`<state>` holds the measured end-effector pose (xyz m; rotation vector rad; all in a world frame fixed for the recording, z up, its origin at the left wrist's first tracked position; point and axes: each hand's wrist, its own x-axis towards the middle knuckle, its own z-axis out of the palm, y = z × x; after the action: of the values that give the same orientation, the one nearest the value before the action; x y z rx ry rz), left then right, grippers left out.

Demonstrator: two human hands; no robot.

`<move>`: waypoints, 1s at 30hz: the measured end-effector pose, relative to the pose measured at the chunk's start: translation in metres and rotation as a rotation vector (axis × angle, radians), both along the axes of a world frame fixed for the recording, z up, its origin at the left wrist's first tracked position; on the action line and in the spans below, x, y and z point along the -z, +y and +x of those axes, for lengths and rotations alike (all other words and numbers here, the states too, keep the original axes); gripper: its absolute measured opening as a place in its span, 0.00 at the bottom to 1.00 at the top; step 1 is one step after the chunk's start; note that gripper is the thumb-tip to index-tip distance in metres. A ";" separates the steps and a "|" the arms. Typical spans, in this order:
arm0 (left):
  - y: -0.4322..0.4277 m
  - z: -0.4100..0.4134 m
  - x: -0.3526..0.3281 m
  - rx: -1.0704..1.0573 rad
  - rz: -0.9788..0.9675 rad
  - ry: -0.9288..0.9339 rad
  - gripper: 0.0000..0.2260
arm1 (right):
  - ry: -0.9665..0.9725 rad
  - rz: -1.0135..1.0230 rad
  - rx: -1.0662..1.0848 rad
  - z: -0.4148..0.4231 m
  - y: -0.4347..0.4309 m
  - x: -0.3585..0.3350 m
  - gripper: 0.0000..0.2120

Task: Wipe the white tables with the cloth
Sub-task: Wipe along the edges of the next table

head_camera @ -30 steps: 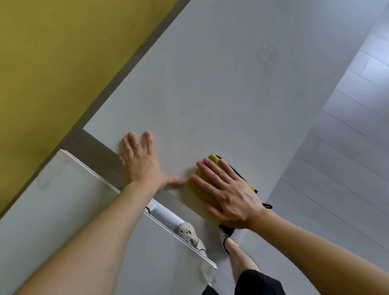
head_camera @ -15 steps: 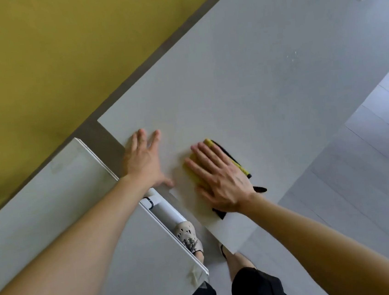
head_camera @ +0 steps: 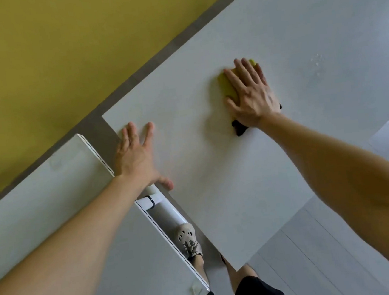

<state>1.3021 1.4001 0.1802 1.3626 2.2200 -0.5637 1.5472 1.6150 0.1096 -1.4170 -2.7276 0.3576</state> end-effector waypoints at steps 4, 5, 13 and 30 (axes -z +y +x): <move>0.001 0.001 0.001 -0.004 0.002 -0.004 0.84 | 0.073 0.006 -0.002 -0.022 -0.077 -0.006 0.37; 0.001 0.002 0.000 -0.010 -0.002 -0.008 0.83 | 0.110 0.000 -0.083 -0.021 -0.111 -0.008 0.37; 0.000 -0.001 -0.001 -0.003 0.001 -0.002 0.83 | 0.075 -0.098 -0.475 0.061 -0.192 -0.012 0.38; -0.056 0.036 -0.007 0.123 0.347 -0.098 0.35 | 0.075 -0.066 -0.074 0.029 -0.309 -0.016 0.37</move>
<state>1.3382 1.3439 0.1873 1.6682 2.2366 -0.1489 1.5760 1.3063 0.1256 -1.2915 -2.7376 0.4983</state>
